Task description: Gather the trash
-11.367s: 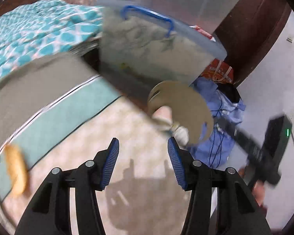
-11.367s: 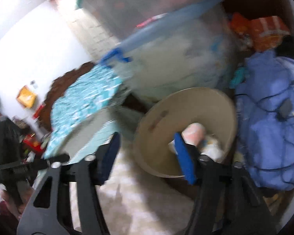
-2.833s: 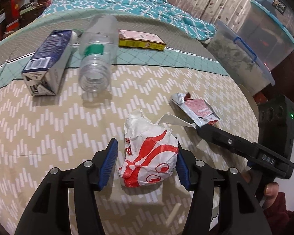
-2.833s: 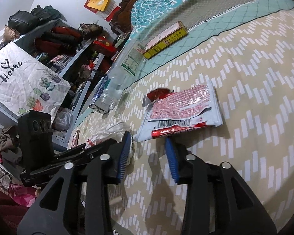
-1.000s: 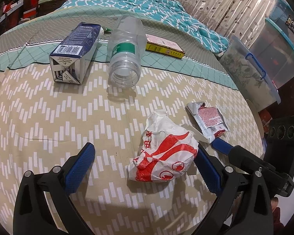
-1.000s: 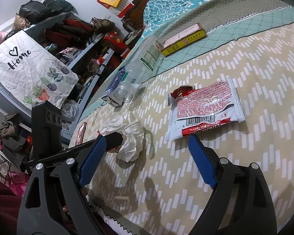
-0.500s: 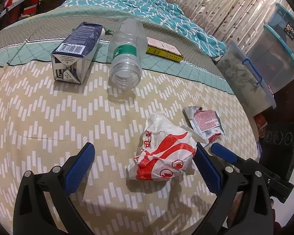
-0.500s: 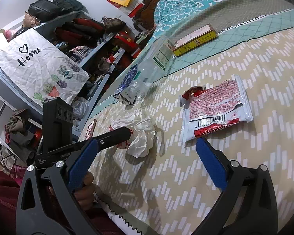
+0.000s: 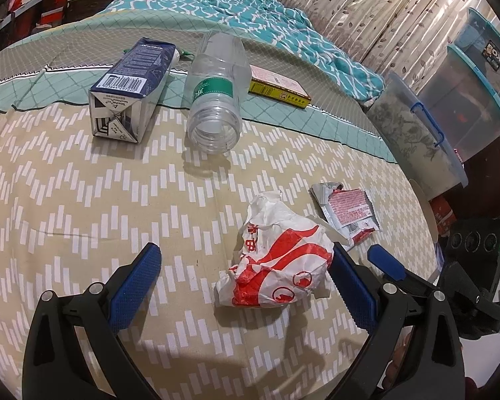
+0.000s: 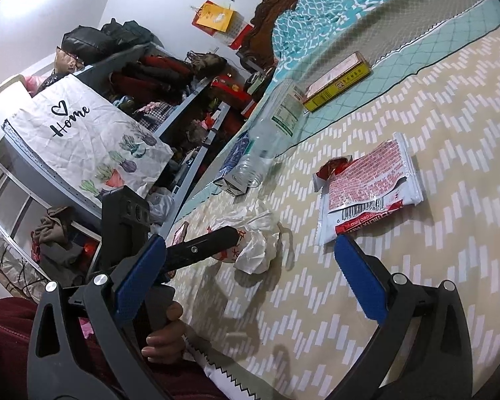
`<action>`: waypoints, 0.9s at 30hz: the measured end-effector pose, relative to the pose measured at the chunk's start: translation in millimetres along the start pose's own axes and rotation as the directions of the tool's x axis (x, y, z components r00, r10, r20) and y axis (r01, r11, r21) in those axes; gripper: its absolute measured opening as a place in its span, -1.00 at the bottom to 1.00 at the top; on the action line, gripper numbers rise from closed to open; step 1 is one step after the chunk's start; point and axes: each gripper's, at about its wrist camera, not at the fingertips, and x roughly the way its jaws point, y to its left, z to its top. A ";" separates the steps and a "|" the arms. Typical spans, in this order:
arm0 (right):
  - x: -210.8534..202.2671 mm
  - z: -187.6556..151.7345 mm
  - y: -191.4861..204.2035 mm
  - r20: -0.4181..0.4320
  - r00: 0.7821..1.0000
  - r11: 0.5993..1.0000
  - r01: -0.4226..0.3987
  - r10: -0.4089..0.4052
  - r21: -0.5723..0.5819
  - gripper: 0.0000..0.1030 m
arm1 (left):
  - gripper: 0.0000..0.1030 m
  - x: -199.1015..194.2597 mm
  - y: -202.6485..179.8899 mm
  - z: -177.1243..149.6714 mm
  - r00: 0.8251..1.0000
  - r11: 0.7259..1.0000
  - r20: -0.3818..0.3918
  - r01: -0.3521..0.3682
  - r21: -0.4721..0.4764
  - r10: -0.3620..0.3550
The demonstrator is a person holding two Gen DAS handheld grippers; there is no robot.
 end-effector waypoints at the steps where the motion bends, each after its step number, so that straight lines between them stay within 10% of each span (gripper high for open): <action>1: 0.4 -0.2 0.4 0.000 1.000 1.000 0.000 0.000 -0.001 0.94 | 0.84 0.0 0.0 0.0 1.000 1.000 0.000 0.001 -0.001 -0.001; 27: 4.7 -5.4 9.4 -0.010 1.000 1.000 -0.009 0.009 -0.006 0.94 | 0.84 6.0 -5.9 1.5 1.000 1.000 -0.008 -0.014 0.025 0.015</action>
